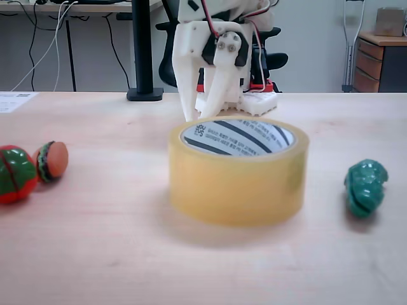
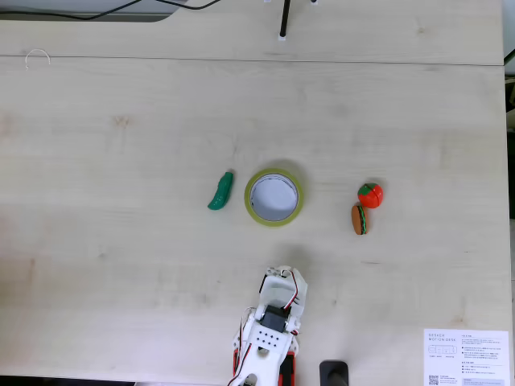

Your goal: Grasp a cucumber and put it in the hole.

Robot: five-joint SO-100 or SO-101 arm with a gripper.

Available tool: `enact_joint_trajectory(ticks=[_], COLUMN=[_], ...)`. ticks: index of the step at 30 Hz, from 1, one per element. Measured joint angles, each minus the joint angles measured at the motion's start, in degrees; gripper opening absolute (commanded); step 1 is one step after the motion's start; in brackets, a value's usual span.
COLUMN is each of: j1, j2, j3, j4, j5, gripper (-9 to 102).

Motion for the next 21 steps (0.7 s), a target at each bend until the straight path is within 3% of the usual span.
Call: enact_joint_trajectory(ticks=[14, 21], j1=[0.0, 0.0], j2=[0.0, -2.0], j3=[-0.3, -9.1], j4=[-5.6, -6.9], j5=[0.0, 0.0], gripper=[0, 0])
